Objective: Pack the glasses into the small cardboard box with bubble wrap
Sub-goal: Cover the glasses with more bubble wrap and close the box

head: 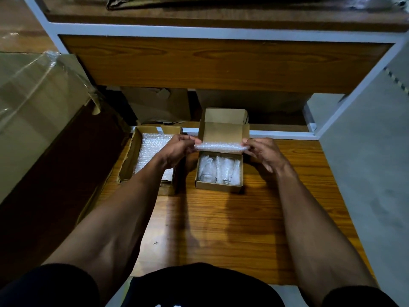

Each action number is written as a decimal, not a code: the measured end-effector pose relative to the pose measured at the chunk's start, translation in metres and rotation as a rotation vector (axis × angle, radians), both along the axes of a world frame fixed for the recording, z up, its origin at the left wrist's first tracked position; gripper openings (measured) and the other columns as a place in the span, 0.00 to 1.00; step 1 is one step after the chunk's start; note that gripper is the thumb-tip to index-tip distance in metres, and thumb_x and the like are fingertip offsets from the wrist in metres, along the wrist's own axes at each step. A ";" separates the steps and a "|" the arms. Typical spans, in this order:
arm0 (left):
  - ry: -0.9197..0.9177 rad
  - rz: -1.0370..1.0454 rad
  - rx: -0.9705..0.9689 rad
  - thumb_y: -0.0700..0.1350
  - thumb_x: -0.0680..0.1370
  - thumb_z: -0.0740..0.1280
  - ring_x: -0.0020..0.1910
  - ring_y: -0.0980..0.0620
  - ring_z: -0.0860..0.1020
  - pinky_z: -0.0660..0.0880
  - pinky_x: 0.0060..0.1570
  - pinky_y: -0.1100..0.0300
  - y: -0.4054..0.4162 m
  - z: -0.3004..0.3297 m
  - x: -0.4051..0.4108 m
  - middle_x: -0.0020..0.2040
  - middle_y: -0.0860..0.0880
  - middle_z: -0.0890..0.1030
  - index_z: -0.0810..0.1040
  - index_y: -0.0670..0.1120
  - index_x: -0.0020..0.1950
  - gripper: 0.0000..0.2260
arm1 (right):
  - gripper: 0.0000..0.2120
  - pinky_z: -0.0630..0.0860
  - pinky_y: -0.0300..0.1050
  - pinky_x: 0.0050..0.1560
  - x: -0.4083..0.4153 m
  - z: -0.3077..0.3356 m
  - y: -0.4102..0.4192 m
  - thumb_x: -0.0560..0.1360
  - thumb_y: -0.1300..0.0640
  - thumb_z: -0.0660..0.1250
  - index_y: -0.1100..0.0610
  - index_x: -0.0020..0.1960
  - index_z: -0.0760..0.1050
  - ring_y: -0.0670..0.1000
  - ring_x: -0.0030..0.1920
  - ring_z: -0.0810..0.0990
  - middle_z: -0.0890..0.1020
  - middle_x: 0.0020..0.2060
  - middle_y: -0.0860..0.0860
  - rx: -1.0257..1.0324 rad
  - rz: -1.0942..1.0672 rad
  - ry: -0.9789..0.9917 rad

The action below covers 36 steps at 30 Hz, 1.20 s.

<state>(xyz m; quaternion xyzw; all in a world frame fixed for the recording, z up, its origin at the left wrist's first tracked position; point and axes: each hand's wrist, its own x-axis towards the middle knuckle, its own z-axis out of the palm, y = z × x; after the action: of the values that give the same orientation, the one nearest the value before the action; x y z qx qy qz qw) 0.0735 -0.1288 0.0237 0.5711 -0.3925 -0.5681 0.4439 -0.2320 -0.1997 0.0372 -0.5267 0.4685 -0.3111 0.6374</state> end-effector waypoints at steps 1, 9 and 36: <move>0.001 -0.009 -0.006 0.38 0.81 0.70 0.55 0.49 0.84 0.81 0.56 0.58 0.000 -0.001 0.000 0.55 0.42 0.86 0.85 0.38 0.55 0.06 | 0.13 0.81 0.34 0.46 0.000 -0.001 0.000 0.79 0.58 0.73 0.67 0.58 0.83 0.55 0.60 0.85 0.86 0.56 0.58 -0.026 0.009 0.042; -0.188 0.103 -0.066 0.35 0.77 0.76 0.52 0.51 0.84 0.80 0.46 0.65 -0.006 -0.020 -0.012 0.55 0.44 0.86 0.83 0.35 0.57 0.10 | 0.07 0.81 0.43 0.54 0.003 -0.015 0.001 0.73 0.58 0.80 0.54 0.50 0.87 0.45 0.52 0.84 0.86 0.49 0.46 -0.344 0.013 0.431; -0.858 0.249 -0.144 0.41 0.79 0.74 0.54 0.54 0.75 0.68 0.47 0.77 -0.008 -0.053 -0.055 0.52 0.55 0.73 0.83 0.42 0.56 0.07 | 0.10 0.82 0.44 0.42 0.032 -0.070 0.013 0.80 0.59 0.70 0.53 0.61 0.80 0.50 0.49 0.80 0.77 0.55 0.51 -0.864 0.053 0.938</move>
<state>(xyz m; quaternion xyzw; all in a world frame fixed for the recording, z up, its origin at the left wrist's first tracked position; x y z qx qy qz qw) 0.0182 -0.1365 -0.0298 0.7656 -0.5077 -0.1935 0.3444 -0.2004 -0.1868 -0.0325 -0.8279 0.5168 -0.1924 0.1022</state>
